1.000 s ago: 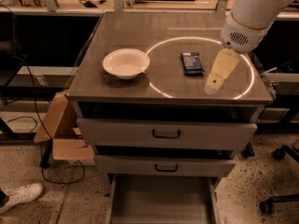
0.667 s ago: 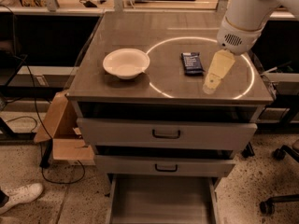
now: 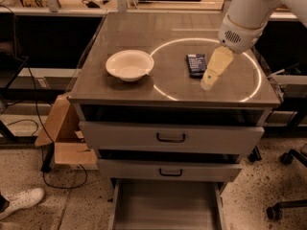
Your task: Place rxbar blueberry into bottom drawer
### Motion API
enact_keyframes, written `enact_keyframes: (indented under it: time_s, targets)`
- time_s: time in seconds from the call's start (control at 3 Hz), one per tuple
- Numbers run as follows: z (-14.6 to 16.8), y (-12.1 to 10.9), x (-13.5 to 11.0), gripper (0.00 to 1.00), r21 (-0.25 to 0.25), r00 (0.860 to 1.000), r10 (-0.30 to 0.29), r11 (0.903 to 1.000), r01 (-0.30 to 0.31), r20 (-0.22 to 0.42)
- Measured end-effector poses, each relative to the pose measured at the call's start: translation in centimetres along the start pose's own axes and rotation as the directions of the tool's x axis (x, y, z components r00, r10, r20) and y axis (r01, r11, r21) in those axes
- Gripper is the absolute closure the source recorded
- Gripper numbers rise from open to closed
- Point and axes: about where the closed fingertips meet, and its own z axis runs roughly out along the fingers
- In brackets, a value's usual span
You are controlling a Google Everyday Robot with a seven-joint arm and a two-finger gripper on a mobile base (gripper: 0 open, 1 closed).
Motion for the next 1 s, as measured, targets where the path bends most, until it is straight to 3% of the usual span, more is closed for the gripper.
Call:
enact_keyframes:
  time_s: [0.33,0.67,1.0]
  targets:
    - [-0.1,-0.9,-1.7,0.0,0.006,0.998,0.068,0.9976,-0.068,0.005]
    - [0.5,-1.6,-2.9,0.0,0.035,0.991,0.128,0.9914,-0.126,-0.043]
    - [2.2,-2.4,-3.6,0.0,0.052,0.975,0.189,0.9816,-0.184,-0.121]
